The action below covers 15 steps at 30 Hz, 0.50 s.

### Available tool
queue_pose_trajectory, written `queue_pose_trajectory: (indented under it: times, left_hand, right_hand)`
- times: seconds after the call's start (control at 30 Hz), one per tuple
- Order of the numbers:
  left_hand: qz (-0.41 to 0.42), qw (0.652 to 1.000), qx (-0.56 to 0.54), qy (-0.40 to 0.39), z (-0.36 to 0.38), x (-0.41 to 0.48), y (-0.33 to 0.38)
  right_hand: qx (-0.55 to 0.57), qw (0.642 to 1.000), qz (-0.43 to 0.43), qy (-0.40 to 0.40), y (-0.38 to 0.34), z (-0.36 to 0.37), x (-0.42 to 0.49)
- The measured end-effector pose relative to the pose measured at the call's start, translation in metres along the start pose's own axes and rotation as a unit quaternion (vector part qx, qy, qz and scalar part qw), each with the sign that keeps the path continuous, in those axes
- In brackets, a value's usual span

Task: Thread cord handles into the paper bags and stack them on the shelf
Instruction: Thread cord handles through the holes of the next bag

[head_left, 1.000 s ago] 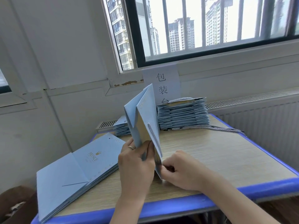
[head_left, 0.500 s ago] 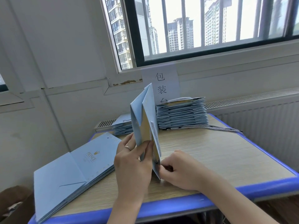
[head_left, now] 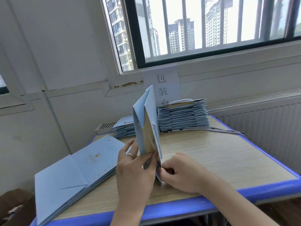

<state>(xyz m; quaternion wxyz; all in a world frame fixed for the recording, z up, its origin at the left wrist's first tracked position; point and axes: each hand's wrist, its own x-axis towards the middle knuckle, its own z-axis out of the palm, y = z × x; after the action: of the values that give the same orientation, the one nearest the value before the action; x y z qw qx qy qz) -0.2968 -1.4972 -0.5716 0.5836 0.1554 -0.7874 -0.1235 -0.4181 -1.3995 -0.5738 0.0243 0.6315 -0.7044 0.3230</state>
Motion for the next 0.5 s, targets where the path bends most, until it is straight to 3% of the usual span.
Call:
queue_pose_trajectory:
  times: [0.17, 0.3, 0.5]
  left_hand:
    - [0.033, 0.999, -0.008, -0.003, -0.014, -0.005, 0.003]
    - [-0.044, 0.996, -0.034, 0.076, -0.039, 0.025, 0.031]
    - [-0.047, 0.991, 0.114, -0.049, -0.038, 0.082, 0.060]
  right_hand:
    - [-0.012, 1.000, -0.006, 0.004, 0.001, 0.001, 0.001]
    - [-0.019, 1.000, -0.009, 0.001, 0.003, 0.002, 0.001]
    - [-0.091, 0.995, -0.036, 0.010, 0.001, 0.003, -0.002]
